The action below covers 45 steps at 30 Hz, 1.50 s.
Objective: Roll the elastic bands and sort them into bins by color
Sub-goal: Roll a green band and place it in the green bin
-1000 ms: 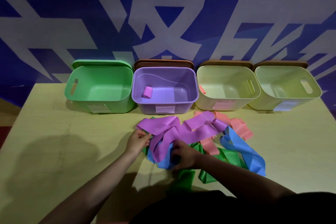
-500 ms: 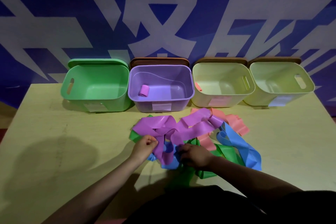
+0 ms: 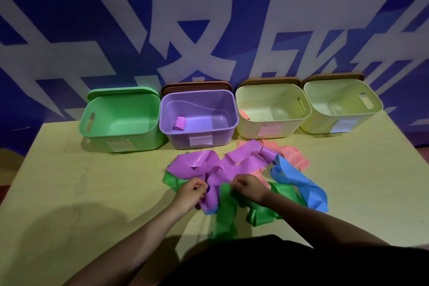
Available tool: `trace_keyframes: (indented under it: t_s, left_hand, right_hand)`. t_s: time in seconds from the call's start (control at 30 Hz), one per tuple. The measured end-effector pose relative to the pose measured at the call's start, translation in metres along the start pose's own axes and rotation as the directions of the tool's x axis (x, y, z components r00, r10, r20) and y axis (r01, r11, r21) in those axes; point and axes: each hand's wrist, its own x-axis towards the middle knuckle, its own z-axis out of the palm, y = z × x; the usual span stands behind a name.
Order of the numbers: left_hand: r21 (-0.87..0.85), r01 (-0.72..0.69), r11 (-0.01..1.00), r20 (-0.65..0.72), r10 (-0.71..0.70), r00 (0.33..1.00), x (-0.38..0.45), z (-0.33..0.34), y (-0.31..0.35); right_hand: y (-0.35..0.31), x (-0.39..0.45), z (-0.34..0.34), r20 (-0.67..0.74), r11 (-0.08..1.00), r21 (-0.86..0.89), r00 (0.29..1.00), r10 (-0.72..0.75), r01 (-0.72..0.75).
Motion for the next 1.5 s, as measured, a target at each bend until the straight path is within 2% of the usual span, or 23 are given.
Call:
trace_keyframes:
  t_s: [0.1,0.27,0.37,0.43,0.5,0.6,0.77,0.93,1.07,1.23,1.43,1.5]
  left_hand:
    - [-0.035,-0.044,0.998,-0.004,0.044,0.999,-0.007,0.003,0.014]
    - [-0.152,-0.152,0.976,-0.052,0.146,0.988,-0.021,0.012,0.053]
    - [-0.231,-0.248,0.941,-0.096,0.232,0.968,-0.031,0.014,0.09]
    - [-0.261,-0.3,0.918,-0.089,0.286,0.954,-0.038,0.014,0.115]
    - [-0.322,-0.304,0.896,-0.008,0.319,0.948,-0.05,0.013,0.139]
    - [-0.326,-0.346,0.88,0.062,0.385,0.921,-0.061,0.012,0.168]
    - [-0.289,-0.419,0.861,-0.014,0.433,0.901,-0.068,0.003,0.182]
    - [-0.33,-0.392,0.859,-0.141,0.366,0.92,-0.065,-0.014,0.171]
    - [-0.409,-0.297,0.863,-0.119,0.273,0.955,-0.065,-0.023,0.157]
    - [-0.484,-0.245,0.84,-0.136,0.204,0.969,-0.072,-0.017,0.145]
    - [-0.497,-0.248,0.832,-0.084,0.238,0.968,-0.086,0.0,0.155]
    - [-0.484,-0.265,0.834,-0.058,0.272,0.96,-0.092,0.008,0.165]
  right_hand:
    - [-0.018,-0.013,-0.015,-0.176,0.974,0.225,0.984,0.04,0.0]
    - [-0.053,-0.032,-0.04,-0.382,0.905,0.398,0.924,0.011,0.154]
    - [-0.075,-0.042,-0.062,-0.466,0.867,0.419,0.884,-0.048,0.268]
    - [-0.089,-0.046,-0.079,-0.479,0.854,0.427,0.875,-0.067,0.299]
    - [-0.1,-0.051,-0.093,-0.482,0.853,0.417,0.872,-0.084,0.313]
    - [-0.112,-0.056,-0.113,-0.502,0.885,0.324,0.853,-0.139,0.335]
    - [-0.123,-0.078,-0.129,-0.54,0.862,0.299,0.818,-0.201,0.409]
    - [-0.103,-0.1,-0.126,-0.514,0.779,0.457,0.842,-0.163,0.43]
    - [-0.075,-0.101,-0.108,-0.444,0.877,0.313,0.872,-0.205,0.365]
    - [-0.056,-0.099,-0.082,-0.409,0.942,0.188,0.894,-0.183,0.279]
    - [-0.04,-0.104,-0.079,-0.399,0.954,-0.204,0.871,-0.288,0.222]
    - [-0.034,-0.102,-0.081,-0.413,0.944,-0.266,0.862,-0.295,0.195]
